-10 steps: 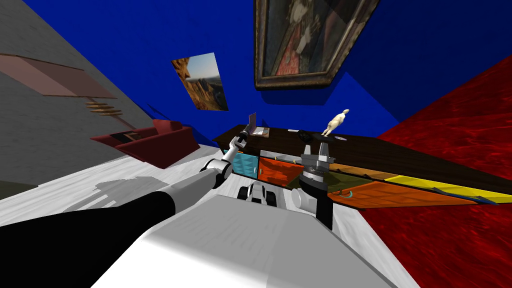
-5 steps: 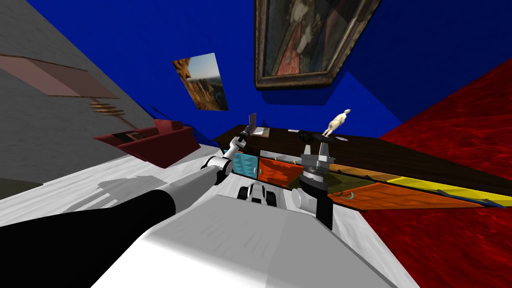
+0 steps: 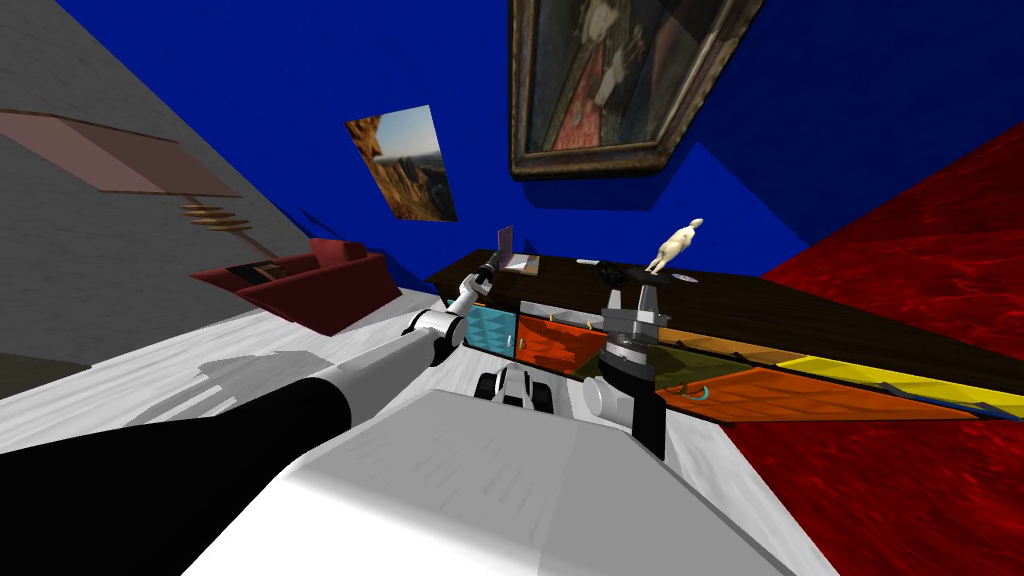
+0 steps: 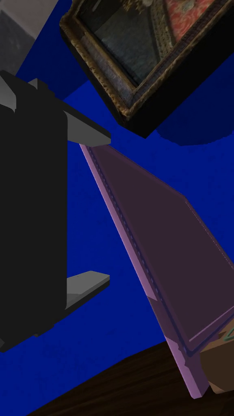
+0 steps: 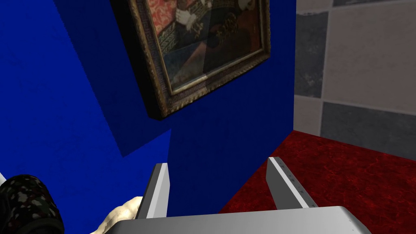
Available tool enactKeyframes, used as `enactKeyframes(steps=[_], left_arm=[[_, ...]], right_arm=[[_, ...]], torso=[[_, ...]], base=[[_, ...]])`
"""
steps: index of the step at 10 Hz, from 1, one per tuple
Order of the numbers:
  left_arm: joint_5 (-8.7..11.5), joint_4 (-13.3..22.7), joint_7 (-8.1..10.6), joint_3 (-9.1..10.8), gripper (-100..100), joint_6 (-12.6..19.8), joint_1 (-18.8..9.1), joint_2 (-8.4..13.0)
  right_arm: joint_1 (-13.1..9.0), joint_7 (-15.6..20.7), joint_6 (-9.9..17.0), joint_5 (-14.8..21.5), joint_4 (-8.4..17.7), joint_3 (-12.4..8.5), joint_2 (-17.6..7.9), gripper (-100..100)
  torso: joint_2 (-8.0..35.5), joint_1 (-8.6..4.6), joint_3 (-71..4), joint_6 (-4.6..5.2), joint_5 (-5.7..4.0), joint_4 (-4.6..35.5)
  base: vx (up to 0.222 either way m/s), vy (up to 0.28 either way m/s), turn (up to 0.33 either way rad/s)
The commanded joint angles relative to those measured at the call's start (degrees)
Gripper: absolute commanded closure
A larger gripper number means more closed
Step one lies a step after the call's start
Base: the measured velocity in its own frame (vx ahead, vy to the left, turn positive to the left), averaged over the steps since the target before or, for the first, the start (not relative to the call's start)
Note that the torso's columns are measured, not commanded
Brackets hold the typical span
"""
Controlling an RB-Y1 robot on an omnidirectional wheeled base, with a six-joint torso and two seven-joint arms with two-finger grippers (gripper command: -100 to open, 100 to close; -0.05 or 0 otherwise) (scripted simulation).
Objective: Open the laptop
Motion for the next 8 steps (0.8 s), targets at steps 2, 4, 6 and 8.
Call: enactKeyframes(steps=[2,4,6,8], left_arm=[[-1.72,0.03,-1.44,-1.22,100,0.12,-0.17,0.67],[-4.31,0.11,-3.61,-3.04,100,0.29,-0.44,1.68],[-6.89,0.19,-5.78,-4.86,100,0.46,-0.71,2.68],[-7.06,0.27,-5.89,-4.93,100,0.43,-0.77,2.74]], right_arm=[[0.00,0.00,0.00,0.00,0.00,0.00,0.00,0],[0.00,0.00,0.00,0.00,0.00,0.00,0.00,0],[0.00,0.00,0.00,0.00,0.00,0.00,0.00,0],[0.00,0.00,0.00,0.00,0.00,0.00,0.00,0]], torso=[[-0.01,0.00,0.00,0.00,0.00,0.00],[0.02,-0.09,0.01,0.01,-0.03,0.00],[0.01,-0.03,0.00,0.00,-0.01,0.00],[-0.03,0.04,-0.02,-0.01,0.01,-0.01]], base=[[-0.003,-0.008,-0.014],[-0.015,-0.037,-0.024],[-0.016,-0.040,-0.024],[-0.008,-0.022,-0.017]])
